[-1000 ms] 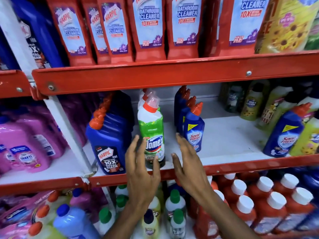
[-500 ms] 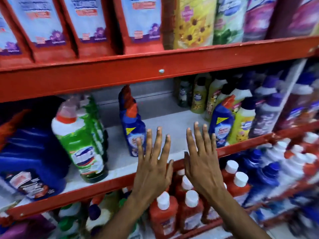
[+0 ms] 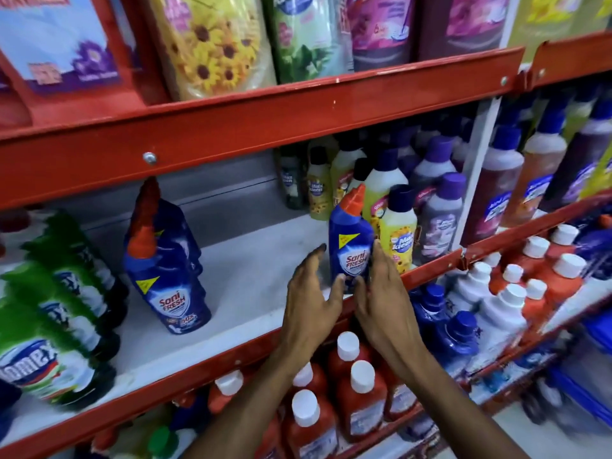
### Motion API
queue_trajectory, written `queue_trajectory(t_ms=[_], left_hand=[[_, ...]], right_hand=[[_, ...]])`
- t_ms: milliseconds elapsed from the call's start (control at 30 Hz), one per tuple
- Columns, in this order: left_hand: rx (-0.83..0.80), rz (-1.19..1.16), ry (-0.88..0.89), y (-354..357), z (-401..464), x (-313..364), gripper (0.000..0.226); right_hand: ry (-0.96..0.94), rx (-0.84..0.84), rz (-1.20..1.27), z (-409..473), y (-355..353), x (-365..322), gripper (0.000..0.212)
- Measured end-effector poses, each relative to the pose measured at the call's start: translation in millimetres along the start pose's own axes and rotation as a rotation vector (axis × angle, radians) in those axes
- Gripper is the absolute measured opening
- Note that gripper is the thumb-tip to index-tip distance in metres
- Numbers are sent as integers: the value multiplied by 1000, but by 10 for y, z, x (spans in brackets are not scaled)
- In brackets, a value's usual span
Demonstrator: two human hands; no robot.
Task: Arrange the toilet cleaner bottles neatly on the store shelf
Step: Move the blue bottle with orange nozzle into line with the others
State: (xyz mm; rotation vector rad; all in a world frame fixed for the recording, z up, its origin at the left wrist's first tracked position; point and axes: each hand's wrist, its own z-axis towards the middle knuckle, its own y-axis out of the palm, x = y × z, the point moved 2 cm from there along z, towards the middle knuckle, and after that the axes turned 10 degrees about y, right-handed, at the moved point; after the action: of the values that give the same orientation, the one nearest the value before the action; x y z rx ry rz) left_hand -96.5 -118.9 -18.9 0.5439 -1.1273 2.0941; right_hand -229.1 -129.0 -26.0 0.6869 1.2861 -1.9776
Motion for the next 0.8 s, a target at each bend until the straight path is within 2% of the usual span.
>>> queue_trajectory(t_ms=[100, 200, 300, 500, 667, 800], left_hand=[[69, -135, -73, 12, 123, 53, 37], [111, -253, -129, -10, 94, 50, 36], [190, -274, -120, -213, -62, 31, 38], [311, -195, -62, -1033, -508, -117, 44], [418, -87, -117, -1657, -916, -391, 32], [458, -26, -150, -1922, -1103, -651, 35]], right_hand=[[32, 8, 111, 117, -14, 0, 52], [65, 23, 180, 155, -37, -52, 43], [21, 2, 227, 54, -30, -235, 39], [-72, -135, 363, -318, 264, -859, 37], [-142, -275, 411, -618, 703, -1341, 34], [-172, -351, 412, -748, 985, -1548, 33]])
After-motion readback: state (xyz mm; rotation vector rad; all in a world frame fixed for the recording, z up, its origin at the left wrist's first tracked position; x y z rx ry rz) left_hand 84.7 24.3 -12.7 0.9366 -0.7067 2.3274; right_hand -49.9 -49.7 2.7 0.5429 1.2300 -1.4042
